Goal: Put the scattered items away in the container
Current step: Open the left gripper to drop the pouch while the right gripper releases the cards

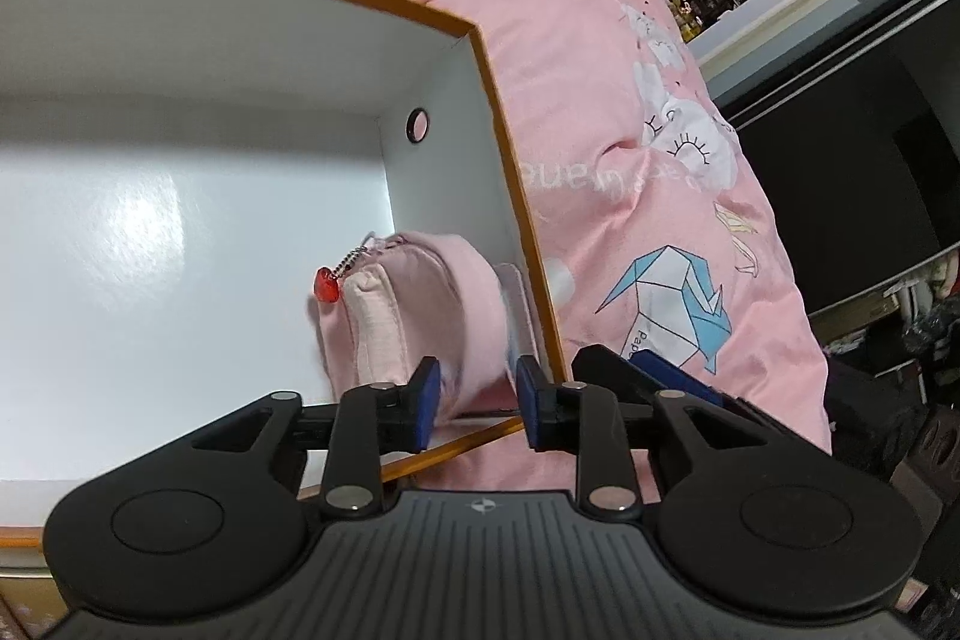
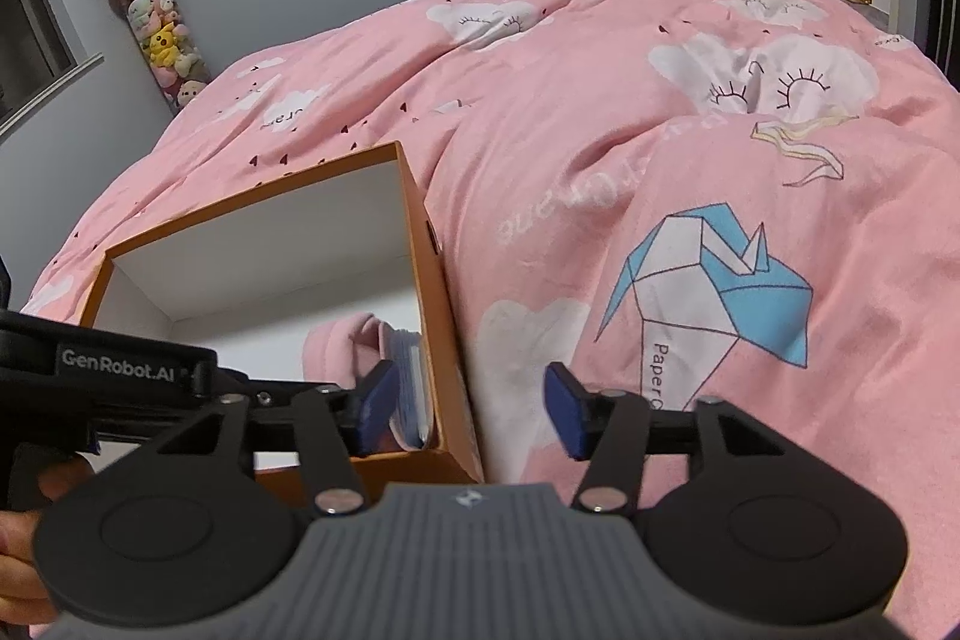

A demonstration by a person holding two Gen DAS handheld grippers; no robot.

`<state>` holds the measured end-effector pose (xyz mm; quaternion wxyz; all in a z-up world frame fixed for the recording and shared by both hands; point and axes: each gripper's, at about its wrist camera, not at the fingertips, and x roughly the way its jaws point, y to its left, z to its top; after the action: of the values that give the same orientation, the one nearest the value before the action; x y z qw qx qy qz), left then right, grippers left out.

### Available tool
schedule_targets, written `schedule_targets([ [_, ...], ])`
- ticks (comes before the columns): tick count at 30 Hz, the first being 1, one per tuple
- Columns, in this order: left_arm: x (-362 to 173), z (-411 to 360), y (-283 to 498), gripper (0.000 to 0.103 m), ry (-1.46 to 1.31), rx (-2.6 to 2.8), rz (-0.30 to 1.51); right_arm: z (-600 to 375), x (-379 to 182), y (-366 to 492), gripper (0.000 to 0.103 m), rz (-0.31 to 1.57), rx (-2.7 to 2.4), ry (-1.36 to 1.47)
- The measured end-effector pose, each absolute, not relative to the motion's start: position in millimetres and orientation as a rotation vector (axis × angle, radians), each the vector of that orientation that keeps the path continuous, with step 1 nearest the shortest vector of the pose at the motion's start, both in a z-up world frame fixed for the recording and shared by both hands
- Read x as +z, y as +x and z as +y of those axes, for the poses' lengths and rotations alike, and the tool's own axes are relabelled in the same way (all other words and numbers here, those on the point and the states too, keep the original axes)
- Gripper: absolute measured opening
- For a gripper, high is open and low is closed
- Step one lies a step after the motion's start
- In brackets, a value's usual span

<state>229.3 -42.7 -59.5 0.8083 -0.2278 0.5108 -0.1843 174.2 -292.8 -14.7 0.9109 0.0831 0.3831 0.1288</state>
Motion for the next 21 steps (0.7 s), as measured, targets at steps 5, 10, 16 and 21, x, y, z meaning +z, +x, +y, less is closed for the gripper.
schedule_targets([
  [5, -44.3, -37.5, 217.1, 0.035, -0.440, -0.395, 1.054, -289.8, -10.2, 167.8, 0.072, 0.783, 0.299, 0.154],
  [10, -32.5, -28.8, 205.0, 0.035, -0.421, -0.397, 1.025, -288.2, -4.9, 160.3, 0.077, 0.768, 0.320, 0.142],
  [16, -14.4, -12.6, 183.4, 0.035, -0.380, -0.406, 0.978, -291.8, -0.2, 149.5, 0.081, 0.815, 0.399, 0.176],
  [21, -5.5, -2.9, 158.8, 0.035, -0.290, -0.408, 0.953, -288.5, -3.1, 138.7, 0.080, 0.851, 0.434, 0.132],
])
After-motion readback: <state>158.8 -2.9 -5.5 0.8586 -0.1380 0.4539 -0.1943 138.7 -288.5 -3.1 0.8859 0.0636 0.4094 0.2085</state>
